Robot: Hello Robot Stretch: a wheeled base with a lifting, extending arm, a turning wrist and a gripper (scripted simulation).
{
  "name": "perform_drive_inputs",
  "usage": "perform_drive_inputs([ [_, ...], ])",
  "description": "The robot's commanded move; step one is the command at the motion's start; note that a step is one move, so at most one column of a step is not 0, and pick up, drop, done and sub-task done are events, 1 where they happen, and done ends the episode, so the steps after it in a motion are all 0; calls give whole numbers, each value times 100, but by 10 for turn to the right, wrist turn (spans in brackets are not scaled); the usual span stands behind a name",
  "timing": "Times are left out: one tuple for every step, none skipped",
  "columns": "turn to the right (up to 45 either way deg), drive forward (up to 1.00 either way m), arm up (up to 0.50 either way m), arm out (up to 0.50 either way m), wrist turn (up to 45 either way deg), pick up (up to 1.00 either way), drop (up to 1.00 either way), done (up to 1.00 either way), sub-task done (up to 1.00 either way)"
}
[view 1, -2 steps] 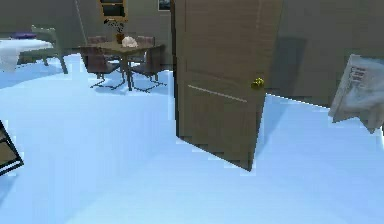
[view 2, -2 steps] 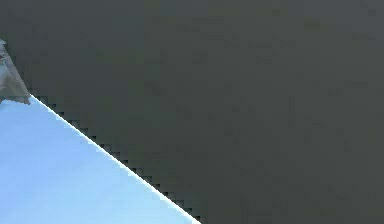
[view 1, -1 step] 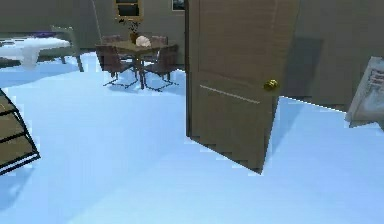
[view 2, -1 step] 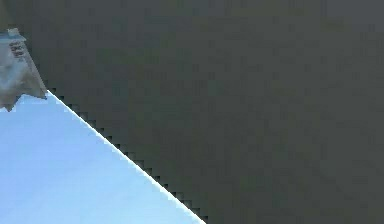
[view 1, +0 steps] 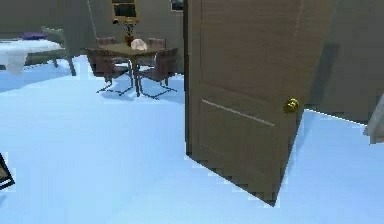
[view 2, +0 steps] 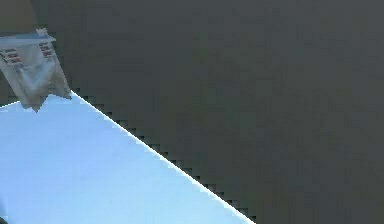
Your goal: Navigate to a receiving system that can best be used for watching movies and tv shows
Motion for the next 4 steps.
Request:
perform_drive_inputs([
  [-450, 0, 0, 0, 0, 0, 0, 0, 0],
  [0, 55, 0, 0, 0, 0, 0, 0, 0],
  [-150, 0, 0, 0, 0, 0, 0, 0, 0],
  [0, 90, 0, 0, 0, 0, 0, 0, 0],
])
